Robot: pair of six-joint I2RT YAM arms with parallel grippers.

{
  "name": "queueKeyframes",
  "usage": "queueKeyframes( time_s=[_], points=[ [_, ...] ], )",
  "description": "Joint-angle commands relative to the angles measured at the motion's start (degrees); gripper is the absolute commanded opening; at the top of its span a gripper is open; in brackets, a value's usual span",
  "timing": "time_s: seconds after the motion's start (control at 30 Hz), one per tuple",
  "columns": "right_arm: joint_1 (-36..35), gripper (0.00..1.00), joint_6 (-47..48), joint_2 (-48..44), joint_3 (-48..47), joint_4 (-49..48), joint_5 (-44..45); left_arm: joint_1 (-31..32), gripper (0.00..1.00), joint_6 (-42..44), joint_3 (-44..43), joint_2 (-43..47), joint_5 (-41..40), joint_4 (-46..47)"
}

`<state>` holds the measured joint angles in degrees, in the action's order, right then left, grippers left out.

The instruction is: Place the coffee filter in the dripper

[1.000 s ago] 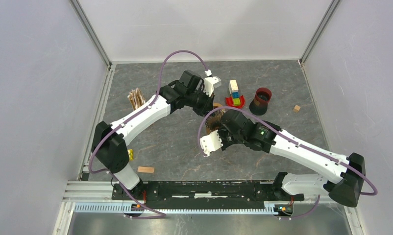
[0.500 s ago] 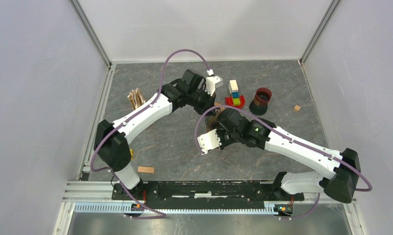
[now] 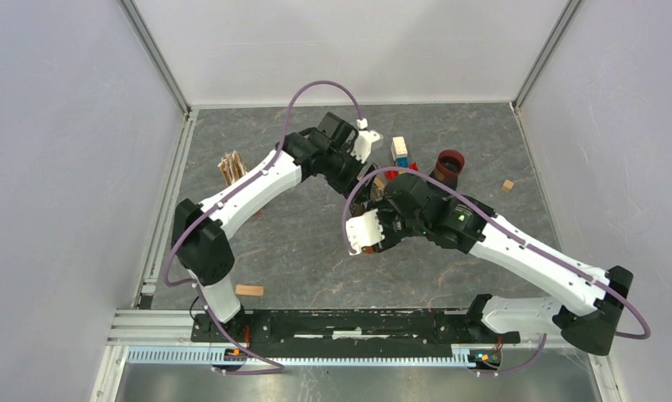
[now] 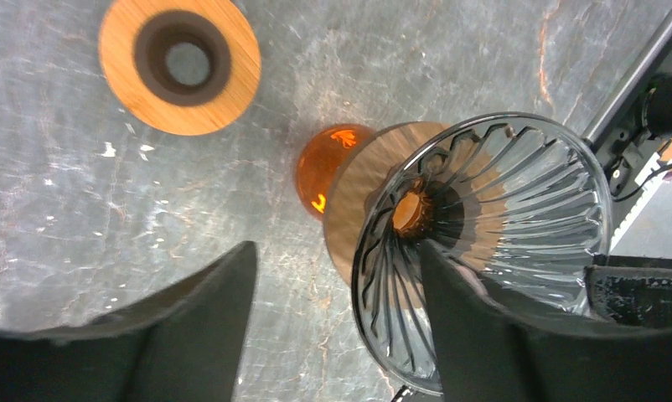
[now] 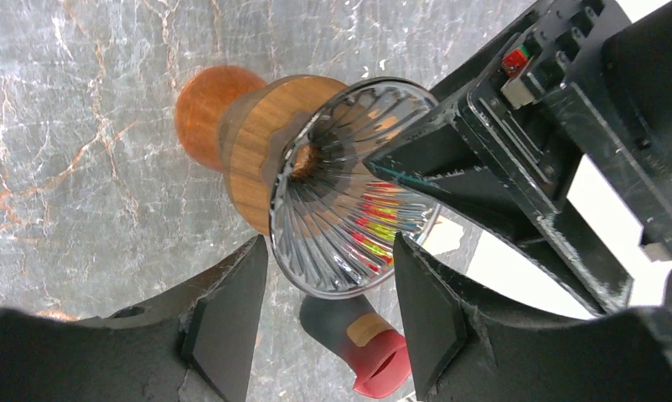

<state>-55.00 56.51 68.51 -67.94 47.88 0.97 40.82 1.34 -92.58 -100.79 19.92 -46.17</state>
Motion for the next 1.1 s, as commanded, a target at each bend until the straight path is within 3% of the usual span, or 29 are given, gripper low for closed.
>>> queueKeyframes(
  time_s=[0.0, 0.1, 0.23, 0.5, 0.6, 0.7, 1.07],
  points=[
    [2.0, 0.63, -2.4, -3.7, -1.9, -1.4, -4.5, -2.9, 0.86, 2.0, -5.8, 4.6, -1.2, -1.0],
    [3.9, 0.63, -3.3, -5.5, -0.2, -2.8, -6.1, -5.7, 0.93, 1.6, -5.8, 8.4, -1.0, -0.2],
    [6.3, 0.62, -4.6, -7.7, 2.3, -4.9, -7.4, -10.1, 0.93, 1.4, -3.6, 14.1, -2.7, -0.4],
    [12.0, 0.59, -9.5, -11.8, 7.5, -9.8, -13.3, -29.1, 0.74, 5.4, 2.2, 23.4, -13.5, -6.6],
    [13.0, 0.58, -10.2, -12.6, 8.5, -10.4, -15.6, -37.0, 0.65, 8.0, 4.3, 24.2, -13.5, -7.8],
    [13.6, 0.57, -10.4, -13.1, 9.2, -10.4, -16.7, -43.0, 0.61, 9.6, 6.6, 24.4, -13.3, -7.0],
    [13.8, 0.56, -10.4, -13.5, 10.1, -9.7, -16.7, -45.8, 0.49, 9.0, 9.7, 18.4, -10.0, -1.6]
  ],
)
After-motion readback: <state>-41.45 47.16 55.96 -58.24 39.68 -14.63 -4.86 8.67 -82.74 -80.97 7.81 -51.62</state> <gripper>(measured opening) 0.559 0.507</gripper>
